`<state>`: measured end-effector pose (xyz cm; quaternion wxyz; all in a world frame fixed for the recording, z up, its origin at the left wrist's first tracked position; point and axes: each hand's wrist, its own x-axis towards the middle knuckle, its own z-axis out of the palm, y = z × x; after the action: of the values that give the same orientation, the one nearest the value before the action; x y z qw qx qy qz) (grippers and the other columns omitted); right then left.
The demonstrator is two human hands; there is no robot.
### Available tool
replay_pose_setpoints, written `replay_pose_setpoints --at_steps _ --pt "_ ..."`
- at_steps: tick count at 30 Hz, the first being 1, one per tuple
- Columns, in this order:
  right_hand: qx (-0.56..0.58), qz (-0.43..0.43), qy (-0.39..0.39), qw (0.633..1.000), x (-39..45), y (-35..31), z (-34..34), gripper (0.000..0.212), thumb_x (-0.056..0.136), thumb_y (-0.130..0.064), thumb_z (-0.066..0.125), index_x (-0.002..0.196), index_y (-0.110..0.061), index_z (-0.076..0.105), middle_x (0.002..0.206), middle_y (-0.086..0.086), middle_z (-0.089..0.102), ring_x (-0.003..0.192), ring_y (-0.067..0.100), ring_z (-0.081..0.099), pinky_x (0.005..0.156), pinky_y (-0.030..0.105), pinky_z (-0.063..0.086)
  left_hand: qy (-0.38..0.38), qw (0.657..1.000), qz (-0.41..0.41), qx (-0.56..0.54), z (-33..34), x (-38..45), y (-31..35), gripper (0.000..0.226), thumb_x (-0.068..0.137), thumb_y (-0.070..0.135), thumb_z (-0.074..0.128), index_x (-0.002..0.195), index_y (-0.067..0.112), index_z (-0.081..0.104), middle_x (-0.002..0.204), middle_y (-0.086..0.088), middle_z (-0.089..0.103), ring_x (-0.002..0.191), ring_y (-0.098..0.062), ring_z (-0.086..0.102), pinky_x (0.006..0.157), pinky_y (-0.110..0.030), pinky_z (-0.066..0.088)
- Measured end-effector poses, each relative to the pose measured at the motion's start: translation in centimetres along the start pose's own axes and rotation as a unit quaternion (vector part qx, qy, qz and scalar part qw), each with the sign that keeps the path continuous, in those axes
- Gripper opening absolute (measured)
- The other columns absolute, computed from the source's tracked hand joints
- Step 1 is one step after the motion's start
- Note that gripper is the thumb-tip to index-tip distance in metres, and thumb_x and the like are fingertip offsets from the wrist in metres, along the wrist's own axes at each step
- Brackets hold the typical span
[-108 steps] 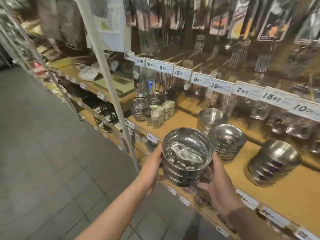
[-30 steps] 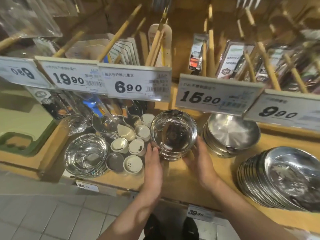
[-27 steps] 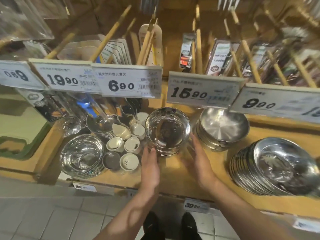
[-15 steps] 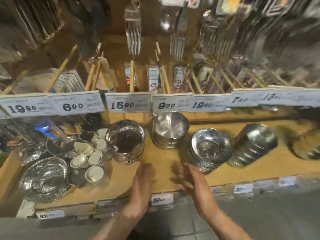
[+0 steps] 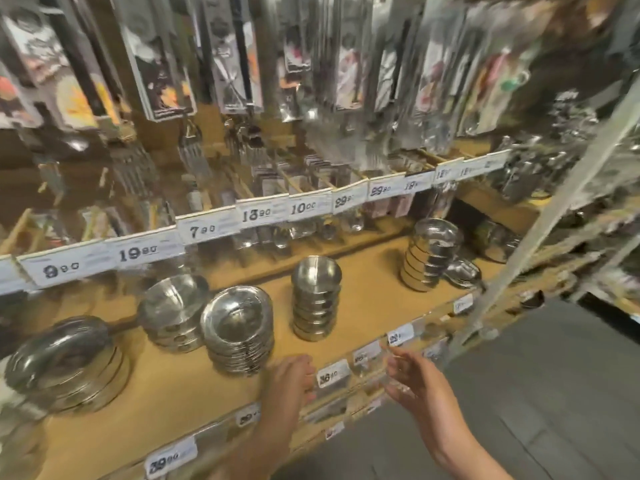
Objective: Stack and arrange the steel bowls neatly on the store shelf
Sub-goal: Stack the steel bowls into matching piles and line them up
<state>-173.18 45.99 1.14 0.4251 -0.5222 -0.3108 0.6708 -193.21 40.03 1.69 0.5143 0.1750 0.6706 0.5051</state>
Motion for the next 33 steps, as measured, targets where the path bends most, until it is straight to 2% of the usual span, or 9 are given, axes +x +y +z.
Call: replay_pose_setpoints --at_steps 2,6,10,14,21,23,26,29,33 --pt "0.009 0.005 0.013 1.000 0.2 -0.8 -2.8 0.033 0.107 -0.023 0.041 0.116 -0.005 0.067 0.101 0.012 0.068 0.092 0.022 0.065 0.075 0.037 0.055 -0.008 1.000 0.004 -0.004 2.8 0.0 -0.4 0.013 0.102 0.022 0.053 0.101 0.016 0.065 0.108 -0.009 0.069 0.100 -0.023 0.066 0.083 -0.038 0.056" --pt "0.013 0.012 0.020 1.000 1.5 -1.9 -7.0 0.035 0.108 -0.025 0.039 0.119 -0.006 0.066 0.104 0.010 0.072 0.093 0.022 0.065 0.081 0.040 0.053 -0.014 0.999 -0.020 -0.024 7.2 0.1 -0.2 0.010 0.100 0.018 0.057 0.094 0.015 0.064 0.105 -0.011 0.068 0.090 -0.022 0.066 0.069 -0.033 0.053" --pt "0.020 0.016 0.026 0.999 3.7 -2.9 -9.8 0.036 0.106 -0.028 0.041 0.117 -0.008 0.068 0.100 0.009 0.072 0.088 0.020 0.066 0.081 0.042 0.055 -0.021 1.000 -0.007 0.005 10.2 0.5 -0.3 0.012 0.102 0.026 0.054 0.103 0.018 0.063 0.112 -0.009 0.067 0.104 -0.024 0.065 0.081 -0.035 0.055" --pt "0.042 0.019 0.033 0.998 6.5 -3.7 -11.5 0.034 0.105 -0.028 0.043 0.116 -0.007 0.069 0.092 0.007 0.071 0.085 0.020 0.066 0.078 0.042 0.055 -0.045 0.998 0.018 0.044 13.3 2.7 0.2 0.017 0.103 0.027 0.050 0.109 0.018 0.063 0.114 -0.007 0.067 0.105 -0.020 0.066 0.098 -0.044 0.054" --pt "0.020 0.028 0.055 0.998 14.0 -7.4 -13.9 0.028 0.104 -0.030 0.046 0.115 -0.016 0.068 0.102 0.008 0.068 0.095 0.023 0.063 0.094 0.052 0.052 -0.069 0.997 0.012 0.036 20.5 10.4 1.4 0.020 0.104 0.032 0.049 0.113 0.020 0.063 0.116 -0.004 0.066 0.106 -0.018 0.065 0.089 -0.037 0.056" --pt "0.001 0.024 0.053 0.998 16.5 -8.8 -14.7 0.028 0.104 -0.031 0.046 0.115 -0.018 0.068 0.107 0.007 0.067 0.097 0.022 0.063 0.093 0.050 0.053 -0.075 0.997 0.003 0.033 22.7 12.9 2.0 0.024 0.104 0.033 0.047 0.119 0.020 0.060 0.117 -0.003 0.065 0.107 -0.017 0.064 0.083 -0.032 0.055" --pt "-0.015 0.008 0.050 0.999 20.0 -11.0 -16.0 0.029 0.105 -0.033 0.045 0.118 -0.019 0.067 0.110 0.008 0.067 0.103 0.024 0.064 0.080 0.042 0.059 -0.069 0.997 -0.005 0.023 25.8 15.8 3.4 0.025 0.105 0.028 0.047 0.121 0.014 0.061 0.114 -0.006 0.065 0.103 -0.019 0.063 0.074 -0.028 0.051" --pt "-0.010 0.006 0.049 0.999 23.5 -13.2 -16.7 0.028 0.104 -0.033 0.045 0.115 -0.020 0.067 0.108 0.009 0.065 0.102 0.024 0.064 0.092 0.049 0.055 -0.063 0.997 0.004 0.042 28.2 18.3 5.2 0.025 0.106 0.030 0.047 0.119 0.014 0.060 0.115 -0.006 0.064 0.103 -0.018 0.062 0.074 -0.028 0.051" --pt "-0.035 0.010 0.020 0.999 27.6 -15.0 -16.7 0.028 0.105 -0.034 0.045 0.119 -0.023 0.066 0.116 0.006 0.065 0.108 0.023 0.062 0.085 0.040 0.054 -0.041 0.997 0.035 0.047 30.1 20.7 7.1 0.029 0.107 0.030 0.043 0.130 0.016 0.054 0.122 -0.004 0.062 0.108 -0.015 0.059 0.080 -0.028 0.051"
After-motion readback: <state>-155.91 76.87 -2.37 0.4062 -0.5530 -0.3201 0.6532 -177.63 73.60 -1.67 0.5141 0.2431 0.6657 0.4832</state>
